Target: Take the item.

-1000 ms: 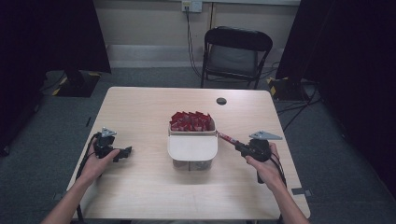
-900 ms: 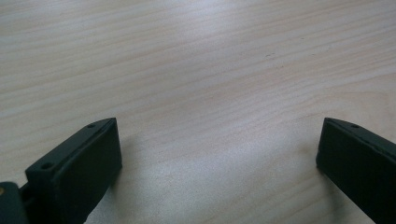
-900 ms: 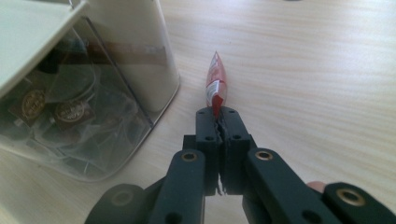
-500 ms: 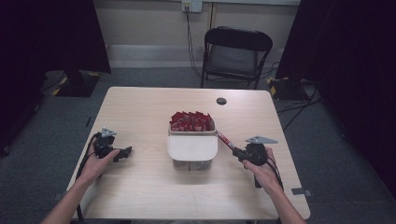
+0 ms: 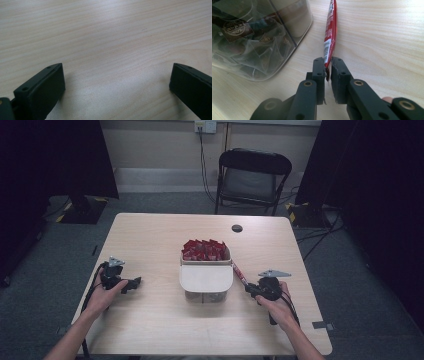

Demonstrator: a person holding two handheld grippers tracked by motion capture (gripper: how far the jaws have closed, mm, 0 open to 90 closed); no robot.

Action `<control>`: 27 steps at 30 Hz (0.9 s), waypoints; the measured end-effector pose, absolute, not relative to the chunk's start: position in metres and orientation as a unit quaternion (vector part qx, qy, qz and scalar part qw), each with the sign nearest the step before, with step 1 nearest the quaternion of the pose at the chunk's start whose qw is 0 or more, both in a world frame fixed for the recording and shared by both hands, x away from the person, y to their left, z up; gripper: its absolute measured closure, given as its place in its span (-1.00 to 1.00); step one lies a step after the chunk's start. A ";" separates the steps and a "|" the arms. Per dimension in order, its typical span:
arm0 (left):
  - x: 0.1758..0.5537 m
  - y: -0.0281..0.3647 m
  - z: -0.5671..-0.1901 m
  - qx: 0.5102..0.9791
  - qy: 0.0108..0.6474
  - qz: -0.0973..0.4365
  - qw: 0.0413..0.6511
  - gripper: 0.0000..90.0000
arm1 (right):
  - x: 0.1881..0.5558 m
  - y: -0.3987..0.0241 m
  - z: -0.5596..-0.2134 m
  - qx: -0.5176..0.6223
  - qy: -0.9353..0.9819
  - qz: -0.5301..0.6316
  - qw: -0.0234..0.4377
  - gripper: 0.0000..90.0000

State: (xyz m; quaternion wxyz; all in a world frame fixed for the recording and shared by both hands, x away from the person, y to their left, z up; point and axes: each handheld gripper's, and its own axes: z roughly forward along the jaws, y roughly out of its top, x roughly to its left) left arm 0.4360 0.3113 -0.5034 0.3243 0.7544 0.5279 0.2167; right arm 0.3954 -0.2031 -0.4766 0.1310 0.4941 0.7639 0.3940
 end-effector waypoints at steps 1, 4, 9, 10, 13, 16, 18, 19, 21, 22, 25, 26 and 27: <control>0.436 0.311 -0.503 0.754 0.528 0.217 0.324 -1.00 | 0.396 -0.203 -0.477 0.494 0.765 0.392 0.130 0.78; 0.436 0.311 -0.503 0.755 0.528 0.217 0.324 -1.00 | 0.396 -0.203 -0.478 0.493 0.765 0.395 0.125 0.69; 0.436 0.311 -0.503 0.754 0.528 0.217 0.324 -1.00 | 0.396 -0.203 -0.479 0.497 0.761 0.400 0.116 0.40; 0.436 0.311 -0.503 0.754 0.528 0.217 0.324 -1.00 | 0.397 -0.203 -0.479 0.498 0.761 0.400 0.113 0.32; 0.436 0.311 -0.503 0.755 0.528 0.217 0.324 -1.00 | 0.397 -0.202 -0.479 0.499 0.759 0.404 0.108 0.00; 0.436 0.311 -0.503 0.755 0.528 0.217 0.324 -1.00 | 0.398 -0.201 -0.476 0.495 0.755 0.418 0.097 -0.27; 0.436 0.311 -0.503 0.754 0.528 0.217 0.324 -1.00 | 0.399 -0.202 -0.472 0.495 0.753 0.422 0.104 -0.36; 0.436 0.311 -0.503 0.754 0.528 0.217 0.324 -1.00 | 0.400 -0.203 -0.471 0.496 0.750 0.424 0.109 -0.40; 0.436 0.311 -0.503 0.754 0.528 0.217 0.324 -1.00 | 0.400 -0.204 -0.470 0.497 0.749 0.424 0.111 -0.40; 0.436 0.311 -0.503 0.754 0.528 0.217 0.324 -1.00 | 0.400 -0.205 -0.469 0.497 0.748 0.424 0.115 -0.41; 0.436 0.311 -0.503 0.755 0.528 0.217 0.324 -1.00 | 0.399 -0.208 -0.466 0.503 0.742 0.424 0.130 -0.47; 0.436 0.311 -0.503 0.755 0.528 0.217 0.324 -1.00 | 0.400 -0.209 -0.465 0.506 0.738 0.424 0.139 -0.48; 0.436 0.311 -0.503 0.755 0.528 0.217 0.324 -1.00 | 0.400 -0.210 -0.464 0.508 0.735 0.426 0.141 -0.50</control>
